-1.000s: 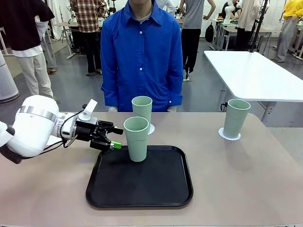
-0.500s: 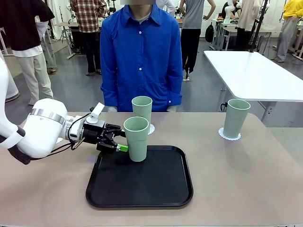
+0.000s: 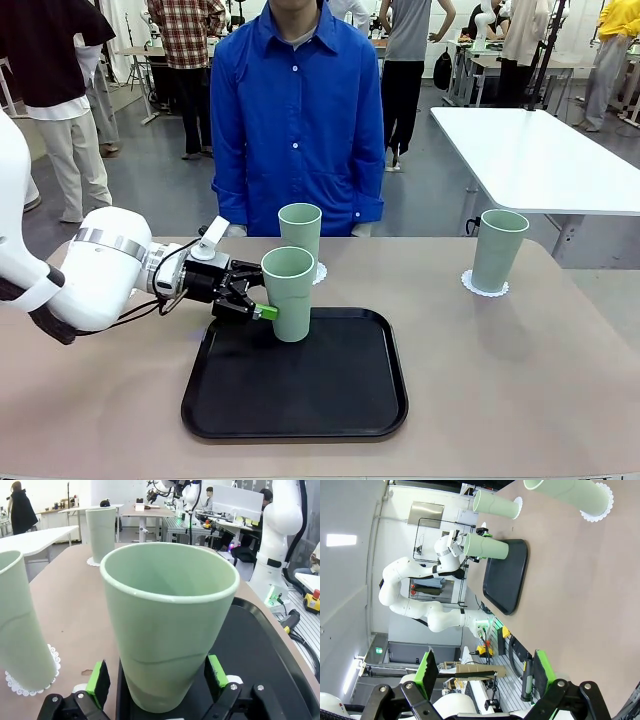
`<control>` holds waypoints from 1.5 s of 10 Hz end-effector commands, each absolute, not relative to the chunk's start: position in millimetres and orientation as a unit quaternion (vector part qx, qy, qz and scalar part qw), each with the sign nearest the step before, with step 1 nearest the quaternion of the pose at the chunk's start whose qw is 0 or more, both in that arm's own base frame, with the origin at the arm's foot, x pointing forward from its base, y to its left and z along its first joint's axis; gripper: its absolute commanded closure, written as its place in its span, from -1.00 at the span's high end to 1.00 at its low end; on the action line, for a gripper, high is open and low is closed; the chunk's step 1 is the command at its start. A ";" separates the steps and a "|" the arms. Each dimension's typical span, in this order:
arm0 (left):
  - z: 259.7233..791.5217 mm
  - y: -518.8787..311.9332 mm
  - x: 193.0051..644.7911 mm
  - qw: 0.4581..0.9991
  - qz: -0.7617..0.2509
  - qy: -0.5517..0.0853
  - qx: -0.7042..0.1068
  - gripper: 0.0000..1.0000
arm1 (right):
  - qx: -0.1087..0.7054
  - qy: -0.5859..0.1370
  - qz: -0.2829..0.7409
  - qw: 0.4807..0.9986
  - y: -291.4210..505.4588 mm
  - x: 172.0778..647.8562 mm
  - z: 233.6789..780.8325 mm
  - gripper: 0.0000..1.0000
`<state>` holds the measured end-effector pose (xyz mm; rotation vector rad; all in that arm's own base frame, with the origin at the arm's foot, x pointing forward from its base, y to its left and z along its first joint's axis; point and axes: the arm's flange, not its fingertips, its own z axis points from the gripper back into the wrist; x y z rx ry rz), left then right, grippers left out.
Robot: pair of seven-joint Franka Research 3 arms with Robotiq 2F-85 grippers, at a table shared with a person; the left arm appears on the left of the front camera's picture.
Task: Place coasters on the table and set cups on them.
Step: Take one Reusable plastic cup from the Flat Tray and place it on a coaster set by the human.
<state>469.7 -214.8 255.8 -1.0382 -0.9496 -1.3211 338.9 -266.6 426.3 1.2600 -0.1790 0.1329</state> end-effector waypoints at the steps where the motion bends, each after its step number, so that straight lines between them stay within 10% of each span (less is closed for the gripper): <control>1: 250.2 -227.4 471.3 0.557 -0.573 -0.421 -0.429 1.00 | 0.587 -0.078 0.060 0.804 -265.5 338.0 428.3 1.00; 8: 249.3 -249.1 469.5 0.530 -0.580 -0.417 -0.457 1.00 | 0.587 -0.078 0.060 0.804 -265.5 338.0 428.3 1.00; 11: 252.4 -243.7 468.5 0.527 -0.577 -0.431 -0.451 -0.92 | 0.587 -0.078 0.060 0.804 -265.5 338.0 428.3 1.00; 15: 326.2 -240.5 420.7 0.551 -0.574 -0.406 -0.449 -1.00 | 0.587 -0.078 0.060 0.804 -265.5 338.0 428.3 1.00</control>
